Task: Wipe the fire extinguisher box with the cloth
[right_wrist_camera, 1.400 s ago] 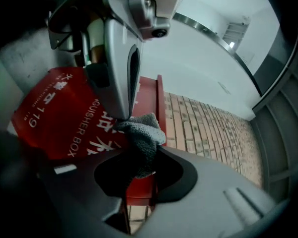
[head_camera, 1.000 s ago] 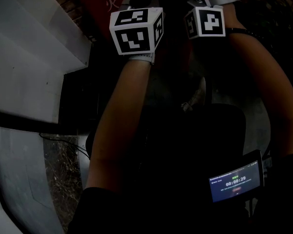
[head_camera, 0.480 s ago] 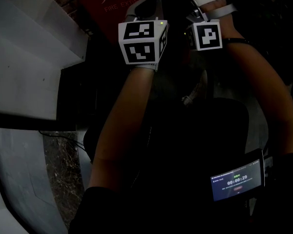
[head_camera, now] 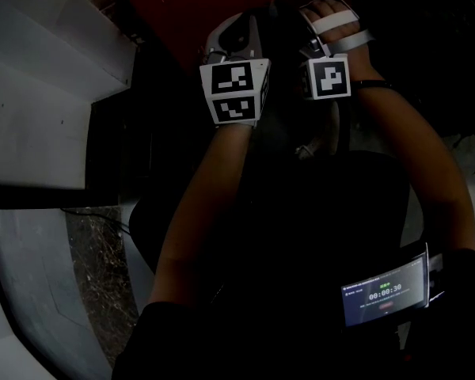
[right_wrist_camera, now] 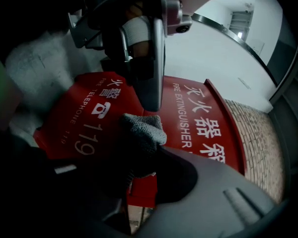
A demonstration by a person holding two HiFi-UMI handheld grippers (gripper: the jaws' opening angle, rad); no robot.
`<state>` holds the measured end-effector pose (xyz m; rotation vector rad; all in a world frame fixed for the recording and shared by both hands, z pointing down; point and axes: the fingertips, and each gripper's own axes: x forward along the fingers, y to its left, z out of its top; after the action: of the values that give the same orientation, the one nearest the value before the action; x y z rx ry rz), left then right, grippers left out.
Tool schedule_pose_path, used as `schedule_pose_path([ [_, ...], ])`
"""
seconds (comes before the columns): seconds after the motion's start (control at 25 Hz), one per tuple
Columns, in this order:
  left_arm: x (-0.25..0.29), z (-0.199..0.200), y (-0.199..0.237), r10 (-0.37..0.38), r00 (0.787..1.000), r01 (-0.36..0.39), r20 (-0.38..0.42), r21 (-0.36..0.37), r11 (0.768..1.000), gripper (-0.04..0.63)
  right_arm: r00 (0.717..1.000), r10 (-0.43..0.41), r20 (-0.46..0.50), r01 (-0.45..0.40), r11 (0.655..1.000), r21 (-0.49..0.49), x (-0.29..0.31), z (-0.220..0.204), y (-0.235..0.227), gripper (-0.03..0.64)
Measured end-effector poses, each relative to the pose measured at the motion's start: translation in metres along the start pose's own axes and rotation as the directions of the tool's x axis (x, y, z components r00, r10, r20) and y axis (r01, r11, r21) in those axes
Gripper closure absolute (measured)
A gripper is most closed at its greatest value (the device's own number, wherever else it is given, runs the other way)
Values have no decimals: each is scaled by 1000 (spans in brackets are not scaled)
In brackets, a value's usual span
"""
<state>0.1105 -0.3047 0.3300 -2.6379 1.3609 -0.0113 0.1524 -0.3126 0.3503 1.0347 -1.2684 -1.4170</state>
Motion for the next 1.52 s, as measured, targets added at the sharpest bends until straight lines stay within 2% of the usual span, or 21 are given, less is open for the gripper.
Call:
schedule_pose_path([
  [0.08, 0, -13, 1, 23, 1000, -23, 7, 30, 999, 592, 1000, 8, 2, -8, 1000, 10, 1, 1, 13, 545],
  [0.16, 1, -30, -2, 24, 1000, -24, -11, 19, 1000, 592, 1000, 27, 7, -27, 999, 22, 2, 3, 27, 545],
  [0.52, -1, -83, -8, 21, 997, -21, -80, 0, 1000, 592, 979, 205, 16, -206, 972, 112, 1, 9, 87, 543],
  [0.8, -1, -118, -14, 3, 991, -1, -132, 13, 1000, 592, 932, 362, 25, -360, 913, 190, 6, 15, 139, 543],
  [1.24, -1, -181, -25, -40, 970, 38, -241, -15, 999, 592, 882, 470, 23, -465, 864, 191, 8, 24, 191, 543],
  [1.44, 1, -212, -29, -65, 953, 54, -294, -43, 998, 592, 885, 465, 27, -462, 868, 179, 10, 26, 203, 543],
  [1.52, 1, -218, -31, -72, 951, 61, -301, -45, 997, 592, 874, 485, 36, -482, 853, 200, 9, 27, 204, 543],
])
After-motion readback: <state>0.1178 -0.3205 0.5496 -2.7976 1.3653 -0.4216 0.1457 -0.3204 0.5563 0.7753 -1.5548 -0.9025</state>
